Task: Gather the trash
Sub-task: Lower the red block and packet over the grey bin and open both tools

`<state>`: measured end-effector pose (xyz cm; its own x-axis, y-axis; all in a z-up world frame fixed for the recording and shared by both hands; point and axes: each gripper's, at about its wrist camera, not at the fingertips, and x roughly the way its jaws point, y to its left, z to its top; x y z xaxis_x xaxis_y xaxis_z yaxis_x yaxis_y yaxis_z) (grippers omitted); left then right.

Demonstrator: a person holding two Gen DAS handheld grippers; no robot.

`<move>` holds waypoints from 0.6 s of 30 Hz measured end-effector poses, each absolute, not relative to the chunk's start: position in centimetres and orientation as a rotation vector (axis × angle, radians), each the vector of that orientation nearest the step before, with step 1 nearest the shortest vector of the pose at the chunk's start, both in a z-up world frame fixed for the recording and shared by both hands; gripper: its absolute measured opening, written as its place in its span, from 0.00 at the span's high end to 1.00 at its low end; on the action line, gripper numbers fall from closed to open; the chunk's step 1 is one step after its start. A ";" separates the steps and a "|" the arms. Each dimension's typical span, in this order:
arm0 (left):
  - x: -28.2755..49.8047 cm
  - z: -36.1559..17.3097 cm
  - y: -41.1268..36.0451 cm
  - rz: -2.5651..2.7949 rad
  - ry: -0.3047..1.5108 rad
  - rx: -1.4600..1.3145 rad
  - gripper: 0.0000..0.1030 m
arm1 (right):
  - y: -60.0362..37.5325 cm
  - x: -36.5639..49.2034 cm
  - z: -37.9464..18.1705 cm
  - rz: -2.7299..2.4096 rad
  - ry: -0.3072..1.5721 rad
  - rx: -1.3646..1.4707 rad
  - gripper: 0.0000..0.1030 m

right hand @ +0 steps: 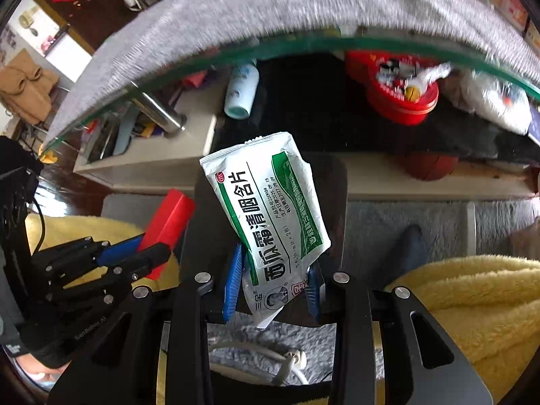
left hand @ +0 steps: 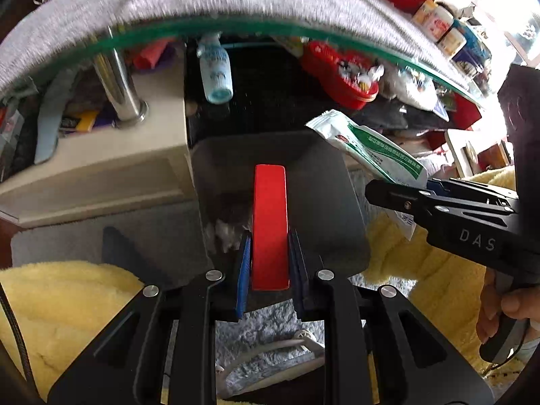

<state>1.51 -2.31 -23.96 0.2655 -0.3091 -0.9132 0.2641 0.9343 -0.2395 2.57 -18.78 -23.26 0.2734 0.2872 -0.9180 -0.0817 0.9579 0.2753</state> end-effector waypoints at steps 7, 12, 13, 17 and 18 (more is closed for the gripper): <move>1.7 -25.2 -3.2 -0.399 1.278 -0.031 0.81 | -19.0 3.0 -24.5 0.245 1.307 0.202 0.67; 2.0 -25.7 -3.1 -0.388 1.298 -0.033 0.81 | -19.1 3.5 -24.7 0.254 1.318 0.219 0.59; 2.1 -25.7 -3.1 -0.384 1.298 -0.031 0.81 | -19.1 3.5 -24.7 0.255 1.318 0.220 0.57; 2.2 -25.5 -2.8 -0.377 1.293 -0.038 0.62 | -19.2 3.7 -24.6 0.247 1.314 0.222 0.48; 2.3 -25.3 -2.8 -0.373 1.286 -0.036 0.53 | -19.4 3.7 -24.5 0.242 1.311 0.222 0.45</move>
<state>2.27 -2.77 -25.33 0.2302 -0.2906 -0.9287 0.2510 0.9398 -0.2318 3.74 -19.35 -24.55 0.2387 0.2995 -0.9237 -0.0497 0.9538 0.2964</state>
